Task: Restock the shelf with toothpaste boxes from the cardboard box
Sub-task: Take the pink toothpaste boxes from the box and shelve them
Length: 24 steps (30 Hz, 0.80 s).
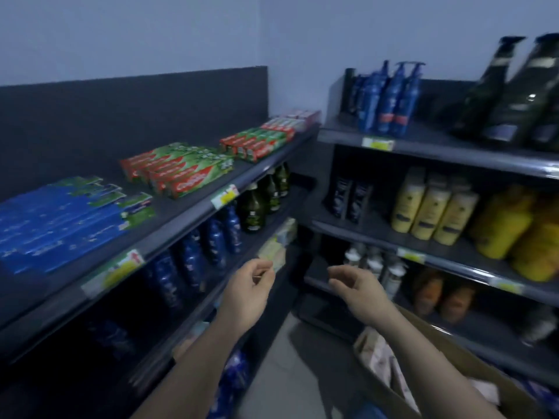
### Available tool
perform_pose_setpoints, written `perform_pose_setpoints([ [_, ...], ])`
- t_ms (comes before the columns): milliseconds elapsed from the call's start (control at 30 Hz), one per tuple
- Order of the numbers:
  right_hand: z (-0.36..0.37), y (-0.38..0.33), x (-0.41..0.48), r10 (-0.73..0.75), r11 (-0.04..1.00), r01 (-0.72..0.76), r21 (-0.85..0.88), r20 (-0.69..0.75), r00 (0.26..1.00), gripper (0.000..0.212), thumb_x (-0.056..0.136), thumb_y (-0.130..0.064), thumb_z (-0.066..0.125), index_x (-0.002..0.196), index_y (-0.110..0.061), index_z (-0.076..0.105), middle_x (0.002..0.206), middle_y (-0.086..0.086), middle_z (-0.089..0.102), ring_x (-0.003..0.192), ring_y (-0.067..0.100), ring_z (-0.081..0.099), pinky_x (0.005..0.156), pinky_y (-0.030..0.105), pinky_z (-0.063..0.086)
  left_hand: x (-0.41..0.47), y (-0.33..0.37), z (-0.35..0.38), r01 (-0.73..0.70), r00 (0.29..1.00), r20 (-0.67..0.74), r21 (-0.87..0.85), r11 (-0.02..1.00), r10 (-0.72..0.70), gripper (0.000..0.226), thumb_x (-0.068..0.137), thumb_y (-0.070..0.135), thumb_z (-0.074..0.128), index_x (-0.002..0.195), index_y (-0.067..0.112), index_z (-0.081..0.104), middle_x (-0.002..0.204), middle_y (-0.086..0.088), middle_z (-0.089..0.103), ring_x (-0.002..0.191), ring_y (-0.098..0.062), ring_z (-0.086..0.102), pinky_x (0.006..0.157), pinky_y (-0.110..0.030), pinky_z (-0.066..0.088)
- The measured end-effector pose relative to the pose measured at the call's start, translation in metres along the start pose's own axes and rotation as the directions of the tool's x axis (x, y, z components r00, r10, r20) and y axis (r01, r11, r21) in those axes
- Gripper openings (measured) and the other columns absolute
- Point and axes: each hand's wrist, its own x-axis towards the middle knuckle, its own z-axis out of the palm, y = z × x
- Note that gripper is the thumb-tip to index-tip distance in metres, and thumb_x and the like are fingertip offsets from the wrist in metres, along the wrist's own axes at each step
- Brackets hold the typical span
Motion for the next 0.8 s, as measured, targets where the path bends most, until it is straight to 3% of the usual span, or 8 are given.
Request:
perform_pose_setpoints([
  [200, -0.099, 0.116, -0.019, 0.219, 0.974, -0.224, -0.018, -0.146, 0.965, 0.032, 0.092, -0.016, 0.061, 0.123, -0.008, 0.064, 0.120, 0.000, 0.066, 0.103, 0.007, 0.058, 0.083, 0.015, 0.038, 0.017, 0.012, 0.141, 0.039, 0.972, 0.227, 0.092, 0.995, -0.059, 0.023, 0.096, 0.026, 0.053, 0.117, 0.022, 0.062, 0.111, 0.011, 0.063, 0.106, -0.005, 0.057, 0.089, -0.020, 0.041],
  [333, -0.148, 0.181, -0.032, 0.308, 0.947, -0.320, -0.021, -0.216, 0.927, 0.028, 0.093, -0.014, 0.060, 0.119, -0.006, 0.065, 0.111, -0.002, 0.064, 0.102, 0.010, 0.059, 0.066, 0.008, 0.035, 0.026, 0.002, 0.222, 0.068, 0.939, 0.325, 0.155, 0.986, -0.116, 0.024, 0.096, 0.026, 0.054, 0.117, 0.020, 0.063, 0.111, 0.007, 0.064, 0.105, -0.009, 0.058, 0.090, -0.024, 0.044],
  [433, -0.167, 0.224, -0.042, 0.425, 0.902, -0.431, 0.019, -0.220, 0.878, 0.029, 0.093, -0.016, 0.059, 0.120, -0.007, 0.065, 0.104, -0.002, 0.065, 0.094, 0.014, 0.061, 0.070, 0.015, 0.037, 0.028, -0.011, 0.269, 0.119, 0.910, 0.373, 0.191, 0.974, -0.184, 0.020, 0.094, 0.023, 0.055, 0.111, 0.019, 0.065, 0.107, 0.002, 0.067, 0.102, -0.017, 0.063, 0.090, -0.030, 0.048],
  [533, -0.172, 0.262, -0.048, 0.535, 0.844, -0.531, 0.081, -0.215, 0.817, 0.030, 0.093, -0.019, 0.061, 0.121, -0.008, 0.065, 0.109, 0.010, 0.071, 0.093, 0.027, 0.067, 0.070, 0.022, 0.042, 0.029, -0.028, 0.301, 0.156, 0.880, 0.409, 0.230, 0.961, -0.241, 0.018, 0.094, 0.019, 0.055, 0.108, 0.015, 0.067, 0.101, -0.001, 0.068, 0.096, -0.017, 0.062, 0.079, -0.025, 0.045],
  [600, -0.170, 0.284, -0.049, 0.571, 0.820, -0.567, 0.078, -0.193, 0.798, 0.030, 0.093, -0.016, 0.061, 0.121, -0.007, 0.064, 0.115, 0.006, 0.068, 0.094, 0.016, 0.062, 0.066, 0.011, 0.040, 0.034, -0.042, 0.316, 0.167, 0.865, 0.422, 0.268, 0.949, -0.271, 0.021, 0.094, 0.019, 0.055, 0.110, 0.011, 0.067, 0.105, -0.001, 0.067, 0.097, -0.015, 0.061, 0.078, -0.023, 0.042],
  [667, -0.167, 0.304, -0.048, 0.610, 0.791, -0.608, 0.073, -0.179, 0.772, 0.028, 0.092, -0.013, 0.060, 0.119, -0.006, 0.066, 0.111, 0.005, 0.067, 0.087, 0.016, 0.061, 0.060, 0.006, 0.042, 0.041, -0.059, 0.328, 0.195, 0.840, 0.438, 0.309, 0.931, -0.321, 0.024, 0.094, 0.022, 0.054, 0.113, 0.012, 0.067, 0.108, -0.001, 0.067, 0.099, -0.016, 0.061, 0.079, -0.024, 0.044],
  [733, -0.162, 0.322, -0.046, 0.652, 0.757, -0.644, 0.110, -0.180, 0.736, 0.028, 0.091, -0.010, 0.060, 0.117, -0.004, 0.066, 0.106, 0.008, 0.069, 0.087, 0.026, 0.067, 0.072, 0.019, 0.052, 0.049, -0.077, 0.340, 0.240, 0.811, 0.449, 0.330, 0.913, -0.376, 0.022, 0.095, 0.023, 0.054, 0.110, 0.013, 0.067, 0.105, -0.002, 0.069, 0.096, -0.018, 0.063, 0.079, -0.027, 0.047],
  [800, -0.155, 0.338, -0.043, 0.702, 0.712, -0.690, 0.134, -0.162, 0.693, 0.028, 0.090, -0.011, 0.060, 0.117, -0.004, 0.067, 0.105, 0.007, 0.071, 0.094, 0.024, 0.067, 0.079, 0.030, 0.051, 0.059, -0.094, 0.352, 0.298, 0.776, 0.464, 0.330, 0.896, -0.428, 0.018, 0.094, 0.022, 0.055, 0.105, 0.013, 0.067, 0.101, -0.005, 0.070, 0.092, -0.021, 0.065, 0.078, -0.029, 0.049],
])
